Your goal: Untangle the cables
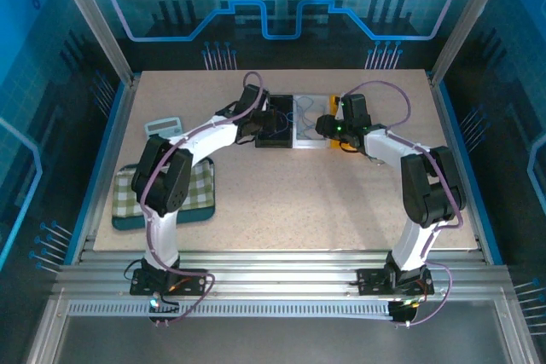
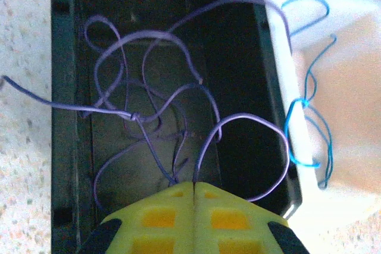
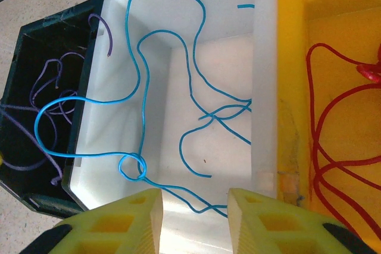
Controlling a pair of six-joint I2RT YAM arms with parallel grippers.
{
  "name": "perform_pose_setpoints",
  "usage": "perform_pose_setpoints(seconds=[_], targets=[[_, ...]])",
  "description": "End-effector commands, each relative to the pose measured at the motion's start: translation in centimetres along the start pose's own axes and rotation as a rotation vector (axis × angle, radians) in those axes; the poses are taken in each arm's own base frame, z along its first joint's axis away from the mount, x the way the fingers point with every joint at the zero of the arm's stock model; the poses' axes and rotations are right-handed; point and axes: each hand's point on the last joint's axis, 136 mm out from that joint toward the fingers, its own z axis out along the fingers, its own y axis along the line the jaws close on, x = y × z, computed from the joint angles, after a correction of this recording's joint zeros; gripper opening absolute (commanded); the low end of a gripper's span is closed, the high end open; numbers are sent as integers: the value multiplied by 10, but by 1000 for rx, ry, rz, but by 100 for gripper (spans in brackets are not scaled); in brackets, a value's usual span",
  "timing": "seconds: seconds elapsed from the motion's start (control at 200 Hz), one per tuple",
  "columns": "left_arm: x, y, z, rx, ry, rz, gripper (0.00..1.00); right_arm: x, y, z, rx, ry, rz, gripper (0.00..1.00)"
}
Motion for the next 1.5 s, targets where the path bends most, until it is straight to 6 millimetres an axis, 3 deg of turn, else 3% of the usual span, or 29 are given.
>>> perform_pose_setpoints(seconds=[0.0, 0.13, 0.24, 0.395, 0.741, 0.766, 0.801, 0.856, 0.916, 1.331, 1.401, 1.496], targets=[[-9, 11, 5, -94, -5, -44, 0, -10, -2, -13, -5, -29, -1, 34], [-15, 13, 10, -141, -10, -36, 0, -11, -5, -17, -1, -37, -1, 35], [-10, 25, 16, -228, 20, -42, 0, -10, -7, -18, 3, -37, 3, 35], [-2, 21, 31, -243, 55, -12, 0, -8, -7, -17, -3, -32, 9, 35], [3, 22, 28, -311, 58, 31, 0, -10, -7, -18, -1, -39, 10, 36], [1, 20, 26, -305, 51, 36, 7, -10, -7, -18, 1, -41, 10, 35], [-1, 19, 24, -301, 39, 36, 27, -10, -7, -18, 3, -41, 8, 35], [-5, 15, 20, -282, 24, 36, 49, -10, -8, -19, 5, -40, 6, 35], [-8, 14, 16, -278, 13, 34, 62, -9, -9, -18, 7, -38, 5, 36], [-36, -10, -11, -208, -75, 43, 66, -9, -8, -19, 2, -41, 7, 35], [-42, -6, -20, -229, -108, 25, 66, -10, -11, -22, 15, -54, 0, 35], [-53, 10, -48, -293, -209, -1, 67, -12, -24, -31, 68, -79, -15, 35]])
